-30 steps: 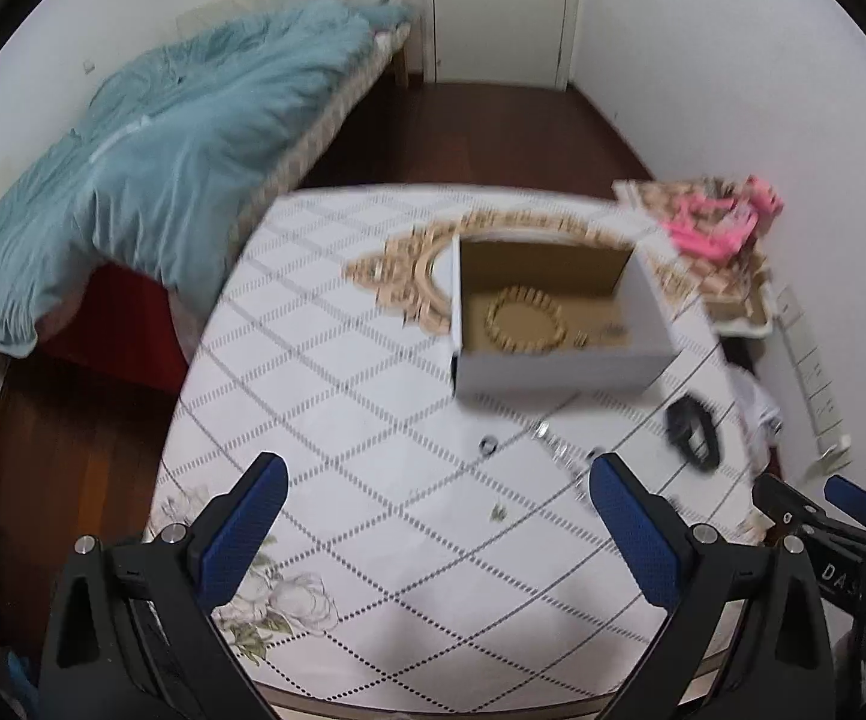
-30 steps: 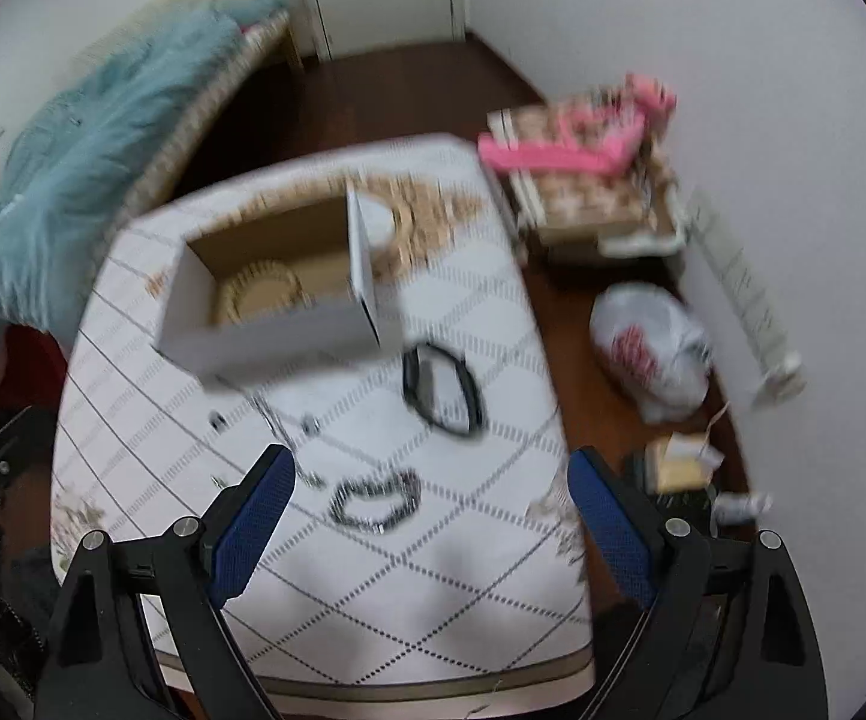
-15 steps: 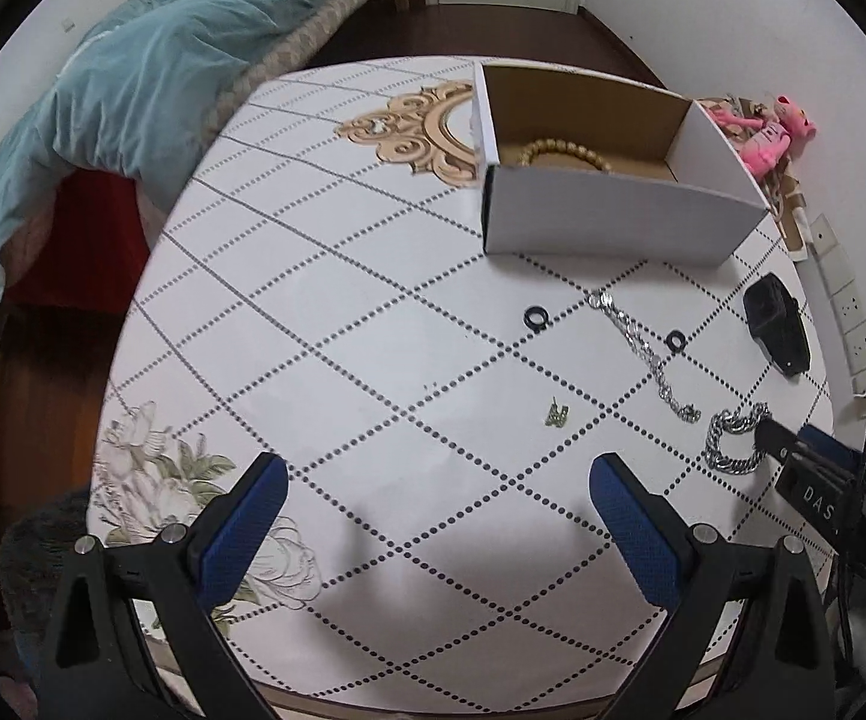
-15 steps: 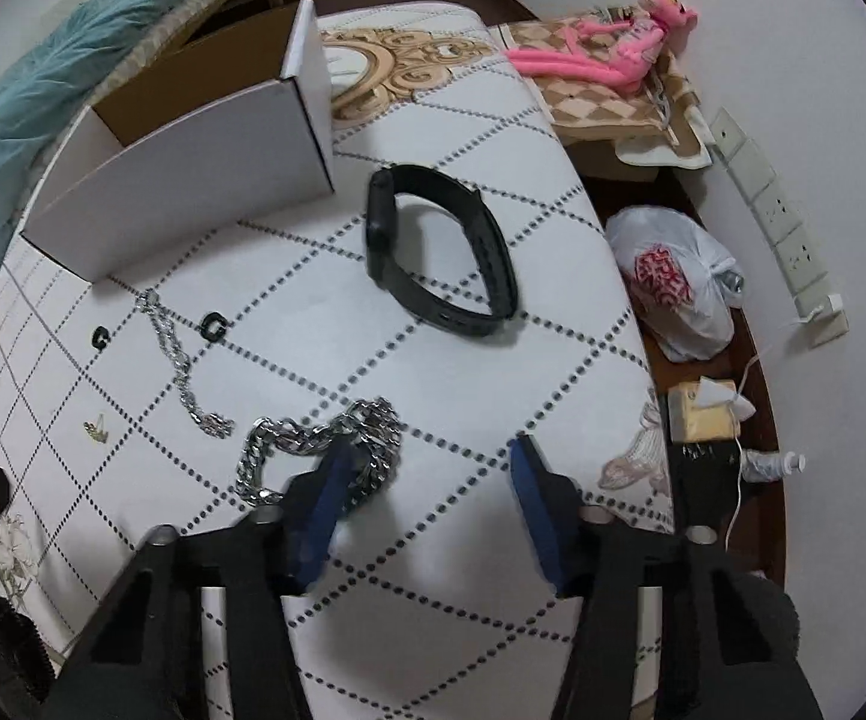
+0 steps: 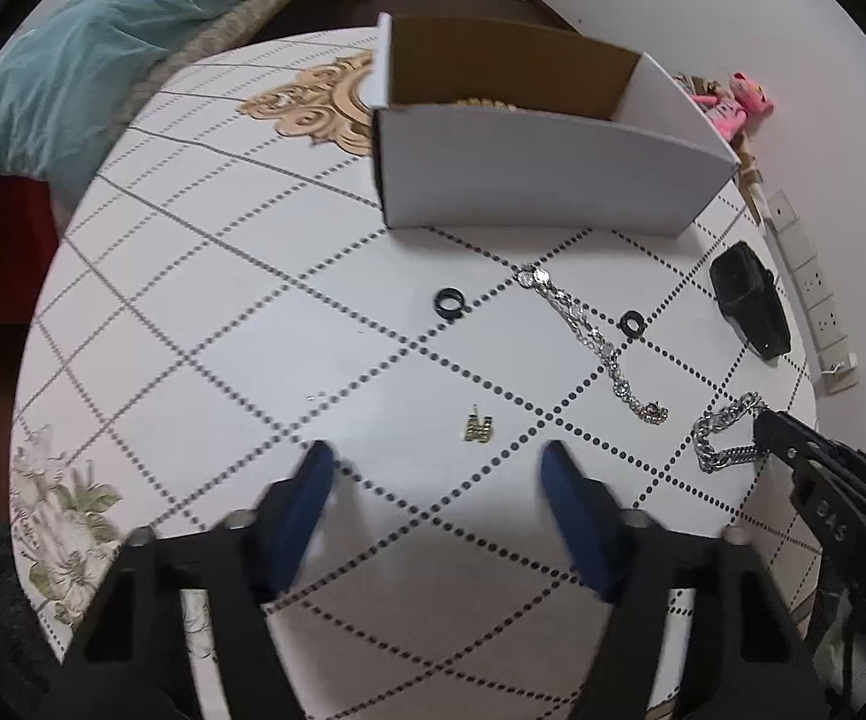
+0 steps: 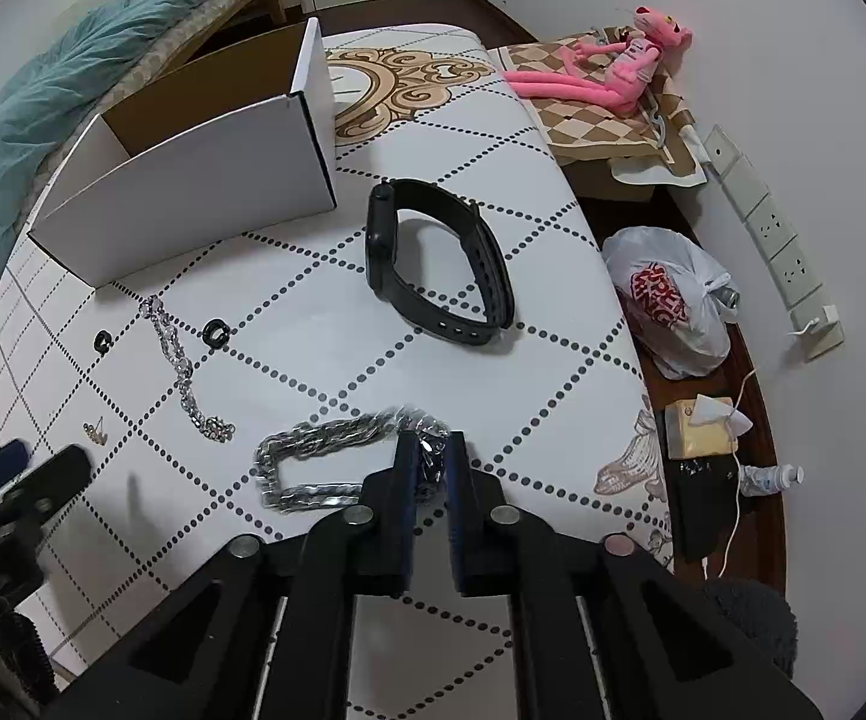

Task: Organize jewelry
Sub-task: 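Reach the right gripper to the thick silver curb-chain bracelet and grasp it, then grasp the small gold earring with the left gripper while the right gripper holds the curb chain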

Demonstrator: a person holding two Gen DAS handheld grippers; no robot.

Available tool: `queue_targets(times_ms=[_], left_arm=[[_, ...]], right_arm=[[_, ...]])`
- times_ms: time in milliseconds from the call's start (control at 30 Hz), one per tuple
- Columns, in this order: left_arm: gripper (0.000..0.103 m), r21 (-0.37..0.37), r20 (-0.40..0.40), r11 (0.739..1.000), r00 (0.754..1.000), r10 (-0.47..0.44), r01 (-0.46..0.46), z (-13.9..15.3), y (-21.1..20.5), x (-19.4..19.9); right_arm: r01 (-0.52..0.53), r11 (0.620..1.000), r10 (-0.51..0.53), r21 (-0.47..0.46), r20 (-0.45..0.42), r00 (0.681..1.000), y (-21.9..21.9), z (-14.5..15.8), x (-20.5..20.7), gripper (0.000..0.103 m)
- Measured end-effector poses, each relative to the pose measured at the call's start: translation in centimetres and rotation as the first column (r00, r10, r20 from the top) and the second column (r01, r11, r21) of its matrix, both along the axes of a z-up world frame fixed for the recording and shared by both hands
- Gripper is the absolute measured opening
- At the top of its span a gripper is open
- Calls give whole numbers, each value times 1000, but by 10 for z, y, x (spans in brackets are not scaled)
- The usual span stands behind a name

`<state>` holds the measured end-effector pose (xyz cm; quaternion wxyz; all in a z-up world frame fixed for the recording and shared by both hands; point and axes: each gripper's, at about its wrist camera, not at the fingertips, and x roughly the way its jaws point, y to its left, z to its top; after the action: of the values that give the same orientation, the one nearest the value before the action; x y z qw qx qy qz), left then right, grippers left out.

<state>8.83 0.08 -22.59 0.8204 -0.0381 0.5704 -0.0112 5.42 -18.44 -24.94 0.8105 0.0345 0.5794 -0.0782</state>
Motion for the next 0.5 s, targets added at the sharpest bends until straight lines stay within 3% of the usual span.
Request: queue_targets(times_ms=[300,400,500], left_arm=[[14,19,33,999,998,-44,43,-2,-10,7],[6,7,40,999,998,-49,49,-3,-10,8],[6,-12,49,999,998,-51,51,-2,-7,6]], right_arm=[[0,1000,0,-6,-1,1000,-1,0,0,8],[-1,1000,1,-7,1,1000,-1,0,0,8],[2,1000,-2,3,1,1000,-2,0,0,8]])
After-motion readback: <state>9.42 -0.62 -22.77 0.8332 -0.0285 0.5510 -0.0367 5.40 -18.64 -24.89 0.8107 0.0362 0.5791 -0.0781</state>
